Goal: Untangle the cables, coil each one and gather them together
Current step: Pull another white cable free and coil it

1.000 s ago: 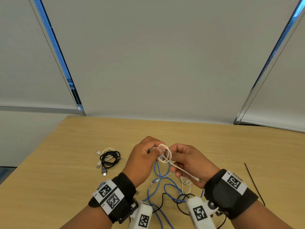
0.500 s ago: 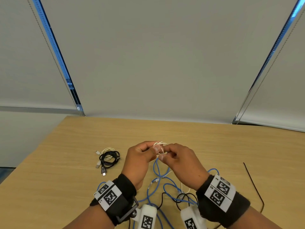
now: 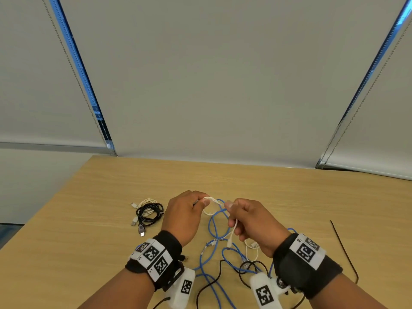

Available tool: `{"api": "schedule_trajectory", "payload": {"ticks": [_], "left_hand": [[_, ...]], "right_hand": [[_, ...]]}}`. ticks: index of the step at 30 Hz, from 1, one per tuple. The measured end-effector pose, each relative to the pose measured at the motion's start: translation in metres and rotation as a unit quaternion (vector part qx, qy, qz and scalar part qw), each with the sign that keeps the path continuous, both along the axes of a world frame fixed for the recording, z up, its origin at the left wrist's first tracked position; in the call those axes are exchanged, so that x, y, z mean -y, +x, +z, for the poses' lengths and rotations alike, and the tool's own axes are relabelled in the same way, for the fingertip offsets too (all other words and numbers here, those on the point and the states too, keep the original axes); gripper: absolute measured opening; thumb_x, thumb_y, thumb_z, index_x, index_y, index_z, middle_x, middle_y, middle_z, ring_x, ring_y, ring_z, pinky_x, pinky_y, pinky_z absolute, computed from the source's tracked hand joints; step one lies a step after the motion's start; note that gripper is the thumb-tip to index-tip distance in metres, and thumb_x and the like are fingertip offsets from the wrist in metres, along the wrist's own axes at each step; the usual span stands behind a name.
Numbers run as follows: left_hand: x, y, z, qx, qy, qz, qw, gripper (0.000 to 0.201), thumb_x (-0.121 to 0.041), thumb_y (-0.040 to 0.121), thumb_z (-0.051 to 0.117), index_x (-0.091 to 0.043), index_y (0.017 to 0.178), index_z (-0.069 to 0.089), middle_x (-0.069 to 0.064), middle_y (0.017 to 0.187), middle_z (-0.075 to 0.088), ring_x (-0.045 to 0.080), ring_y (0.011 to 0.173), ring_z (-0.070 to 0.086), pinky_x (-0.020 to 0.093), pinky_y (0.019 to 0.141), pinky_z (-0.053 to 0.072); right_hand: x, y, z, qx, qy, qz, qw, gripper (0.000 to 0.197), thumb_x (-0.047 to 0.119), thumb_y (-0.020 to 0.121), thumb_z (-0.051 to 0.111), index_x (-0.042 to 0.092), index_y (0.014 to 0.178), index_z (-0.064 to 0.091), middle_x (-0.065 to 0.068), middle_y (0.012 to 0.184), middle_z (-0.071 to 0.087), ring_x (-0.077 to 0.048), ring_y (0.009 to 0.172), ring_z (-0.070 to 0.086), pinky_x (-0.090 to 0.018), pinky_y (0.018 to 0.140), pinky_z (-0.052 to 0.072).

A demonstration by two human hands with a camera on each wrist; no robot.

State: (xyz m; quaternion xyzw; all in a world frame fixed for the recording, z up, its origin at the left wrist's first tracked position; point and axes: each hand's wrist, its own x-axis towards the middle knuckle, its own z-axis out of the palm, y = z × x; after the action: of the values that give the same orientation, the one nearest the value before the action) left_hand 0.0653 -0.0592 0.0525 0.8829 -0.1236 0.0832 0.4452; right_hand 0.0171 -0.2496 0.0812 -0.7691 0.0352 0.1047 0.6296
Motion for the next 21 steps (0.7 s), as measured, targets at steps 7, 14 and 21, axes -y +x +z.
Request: {"api": "schedule_trajectory", "payload": {"ticks": [7,14,21], "left_hand": [[0.004,-0.009,0.006,-0.350,-0.362,-0.031,0.863,0.018,-0.020,0.102,0.059,-0.011,0.096,0.073,0.011,0.090,0.077,0.023,0.073,0.074,0.030,0.061,0.059],[0.012,-0.009,0.013,-0.276,-0.475,-0.004,0.836,0.018,-0.006,0.100,0.058,0.002,0.110,0.071,0.017,0.104,0.077,0.024,0.089,0.075,0.029,0.073,0.060],[0.013,-0.010,0.014,-0.228,-0.434,0.027,0.871,0.016,-0.009,0.098,0.062,-0.012,0.100,0.078,0.003,0.085,0.077,0.010,0.074,0.068,0.026,0.069,0.056]], "right_hand": [[-0.002,-0.001,-0.009,0.134,-0.095,-0.021,0.986,0.012,0.017,0.090,0.072,0.027,0.084,0.071,-0.001,0.089,0.073,-0.022,0.085,0.069,-0.042,0.082,0.057],[-0.012,-0.004,-0.017,0.093,0.048,-0.044,0.994,0.011,0.026,0.074,0.075,0.020,0.082,0.072,-0.011,0.095,0.076,-0.036,0.101,0.070,-0.054,0.093,0.054],[-0.013,-0.007,-0.013,0.219,-0.072,-0.121,0.965,0.017,0.018,0.089,0.071,0.034,0.095,0.065,0.010,0.093,0.064,-0.003,0.082,0.061,-0.016,0.073,0.050]]}}
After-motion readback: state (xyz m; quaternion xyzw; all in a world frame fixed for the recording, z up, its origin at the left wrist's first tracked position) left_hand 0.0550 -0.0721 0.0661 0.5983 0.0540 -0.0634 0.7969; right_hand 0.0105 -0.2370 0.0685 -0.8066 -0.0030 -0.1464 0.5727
